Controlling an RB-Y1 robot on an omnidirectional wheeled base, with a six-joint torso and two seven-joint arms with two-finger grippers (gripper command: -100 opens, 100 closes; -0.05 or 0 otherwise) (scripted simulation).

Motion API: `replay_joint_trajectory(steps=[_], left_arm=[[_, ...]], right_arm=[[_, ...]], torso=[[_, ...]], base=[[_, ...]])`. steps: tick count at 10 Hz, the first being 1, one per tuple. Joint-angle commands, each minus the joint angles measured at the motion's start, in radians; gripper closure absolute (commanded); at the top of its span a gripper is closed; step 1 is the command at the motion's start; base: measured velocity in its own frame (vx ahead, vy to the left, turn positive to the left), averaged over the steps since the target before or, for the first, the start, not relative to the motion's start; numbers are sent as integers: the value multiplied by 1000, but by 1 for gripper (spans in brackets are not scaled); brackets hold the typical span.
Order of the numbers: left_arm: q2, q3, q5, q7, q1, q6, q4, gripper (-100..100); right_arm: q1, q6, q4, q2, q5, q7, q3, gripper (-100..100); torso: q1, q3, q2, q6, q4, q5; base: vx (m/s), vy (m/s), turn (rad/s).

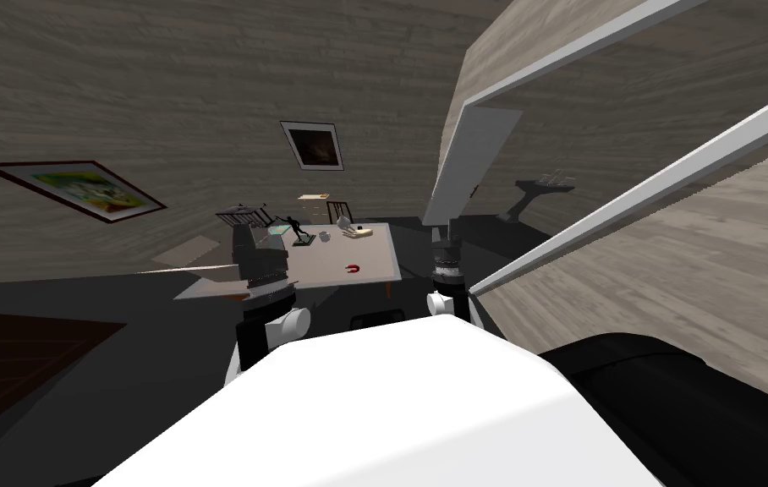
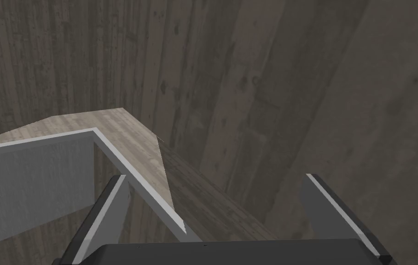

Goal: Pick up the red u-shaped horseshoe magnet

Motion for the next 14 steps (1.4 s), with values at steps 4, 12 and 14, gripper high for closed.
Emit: replay_joint_trajectory(steps=[4, 12, 14], left_arm=[[57, -14, -4, -1, -44, 2, 108, -100], [103, -31, -12, 4, -133, 14, 318, -100], [111, -34, -13, 6, -155, 18, 367, -100]], right_arm=[[0, 0, 0, 0, 0, 0, 0, 0], [0, 0, 0, 0, 0, 0, 0, 0], [0, 0, 0, 0, 0, 0, 0, 0]], torso=[[-1, -1, -1, 0, 0, 0], [-1, -1, -1, 0, 0, 0], [-1, -1, -1, 0, 0, 0]], base=[[9, -20, 16], [12, -15, 10], [13, -11, 6]])
